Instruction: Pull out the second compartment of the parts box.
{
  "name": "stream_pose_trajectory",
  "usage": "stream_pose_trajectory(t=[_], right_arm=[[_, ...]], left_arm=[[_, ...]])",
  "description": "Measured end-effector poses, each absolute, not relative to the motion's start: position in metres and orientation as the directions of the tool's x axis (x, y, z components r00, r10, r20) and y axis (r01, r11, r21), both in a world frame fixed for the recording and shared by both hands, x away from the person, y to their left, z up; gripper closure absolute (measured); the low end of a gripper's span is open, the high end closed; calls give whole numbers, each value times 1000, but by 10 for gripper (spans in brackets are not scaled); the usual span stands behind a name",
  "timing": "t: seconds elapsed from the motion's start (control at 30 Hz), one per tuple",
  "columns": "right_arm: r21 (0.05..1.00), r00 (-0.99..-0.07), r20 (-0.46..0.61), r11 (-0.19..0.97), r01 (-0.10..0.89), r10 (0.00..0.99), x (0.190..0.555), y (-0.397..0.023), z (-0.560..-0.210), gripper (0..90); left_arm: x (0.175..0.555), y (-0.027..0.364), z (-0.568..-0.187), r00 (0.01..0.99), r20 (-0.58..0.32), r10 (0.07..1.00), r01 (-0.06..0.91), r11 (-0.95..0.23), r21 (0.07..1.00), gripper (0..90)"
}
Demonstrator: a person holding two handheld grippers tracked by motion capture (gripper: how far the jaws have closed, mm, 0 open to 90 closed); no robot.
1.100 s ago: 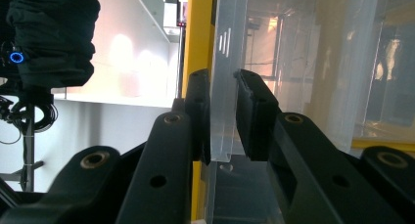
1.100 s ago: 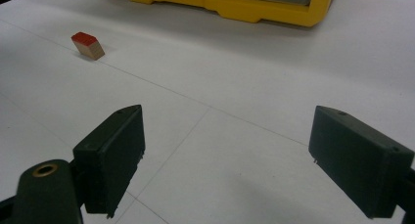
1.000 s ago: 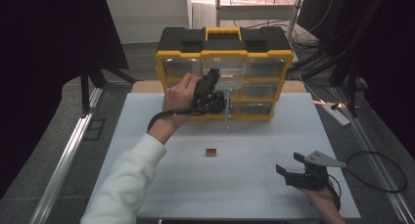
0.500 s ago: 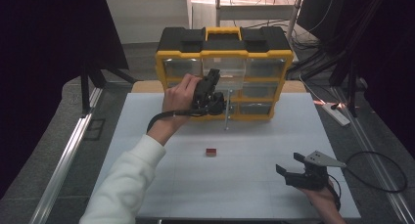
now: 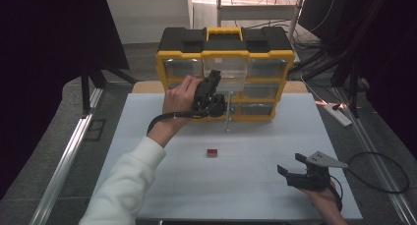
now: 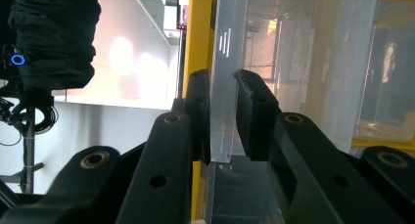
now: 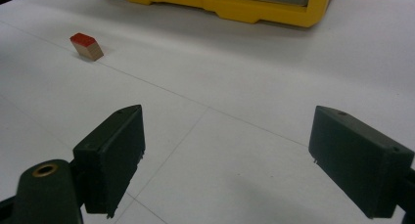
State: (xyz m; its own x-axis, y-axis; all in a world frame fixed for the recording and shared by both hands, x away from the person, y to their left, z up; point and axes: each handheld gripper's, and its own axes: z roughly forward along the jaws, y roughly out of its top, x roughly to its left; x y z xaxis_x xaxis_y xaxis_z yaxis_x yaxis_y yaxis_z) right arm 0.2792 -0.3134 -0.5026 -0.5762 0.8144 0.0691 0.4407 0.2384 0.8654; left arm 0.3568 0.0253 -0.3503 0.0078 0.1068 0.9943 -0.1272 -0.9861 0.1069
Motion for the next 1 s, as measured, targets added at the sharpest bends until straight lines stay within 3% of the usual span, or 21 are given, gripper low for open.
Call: stream_pose_trajectory(t=[1.0], right_arm=[[867, -573, 65, 237, 437, 817, 279, -313, -502, 141]], left_arm=[[349, 26, -349, 14, 993, 114, -140, -983, 115, 767]])
